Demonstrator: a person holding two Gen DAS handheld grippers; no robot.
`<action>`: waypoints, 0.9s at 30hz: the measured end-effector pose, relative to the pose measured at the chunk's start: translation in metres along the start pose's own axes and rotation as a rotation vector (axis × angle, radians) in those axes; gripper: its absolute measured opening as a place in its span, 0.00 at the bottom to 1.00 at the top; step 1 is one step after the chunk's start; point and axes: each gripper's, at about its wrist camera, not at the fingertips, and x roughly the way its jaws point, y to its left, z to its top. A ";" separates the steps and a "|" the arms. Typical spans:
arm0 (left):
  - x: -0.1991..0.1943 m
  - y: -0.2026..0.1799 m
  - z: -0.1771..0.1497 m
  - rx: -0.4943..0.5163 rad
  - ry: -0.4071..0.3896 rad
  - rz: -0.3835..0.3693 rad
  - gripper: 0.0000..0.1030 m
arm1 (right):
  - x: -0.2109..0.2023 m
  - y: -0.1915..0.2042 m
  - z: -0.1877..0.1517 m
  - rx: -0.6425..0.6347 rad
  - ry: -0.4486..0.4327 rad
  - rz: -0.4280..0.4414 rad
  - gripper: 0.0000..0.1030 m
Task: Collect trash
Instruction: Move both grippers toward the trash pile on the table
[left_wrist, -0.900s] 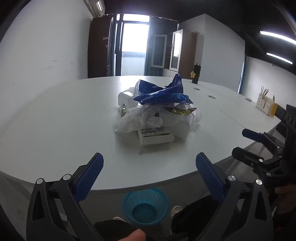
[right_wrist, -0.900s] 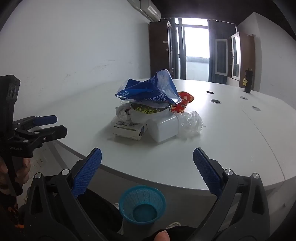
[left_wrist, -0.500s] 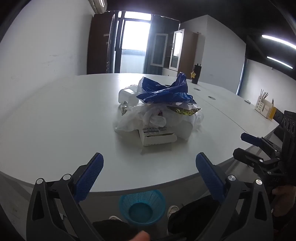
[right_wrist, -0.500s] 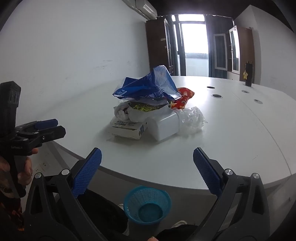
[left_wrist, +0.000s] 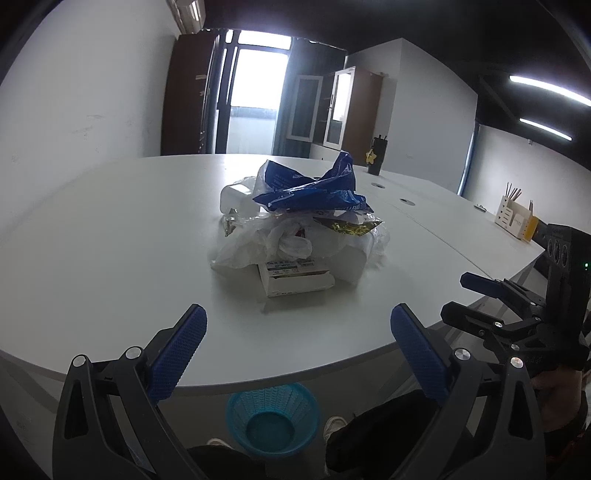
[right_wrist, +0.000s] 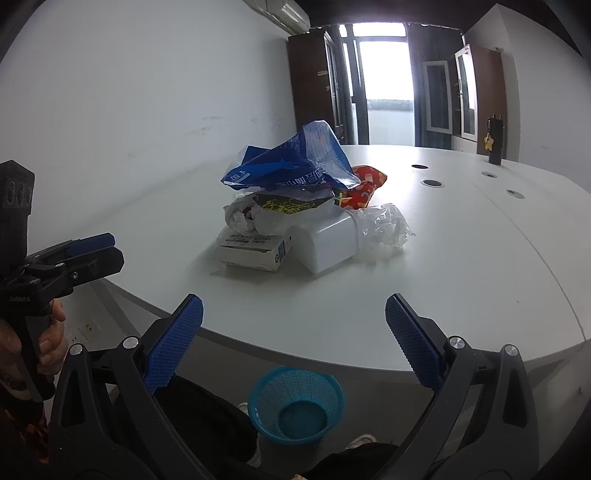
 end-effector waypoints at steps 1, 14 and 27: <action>0.001 0.000 0.000 -0.003 0.006 -0.004 0.94 | 0.000 -0.001 0.000 0.000 -0.001 0.000 0.92; 0.003 0.011 -0.002 -0.077 -0.005 0.019 0.94 | 0.002 -0.002 0.000 0.019 -0.008 0.017 0.92; 0.015 0.019 -0.005 -0.128 0.041 0.000 0.94 | 0.004 -0.005 -0.001 0.011 0.006 0.018 0.92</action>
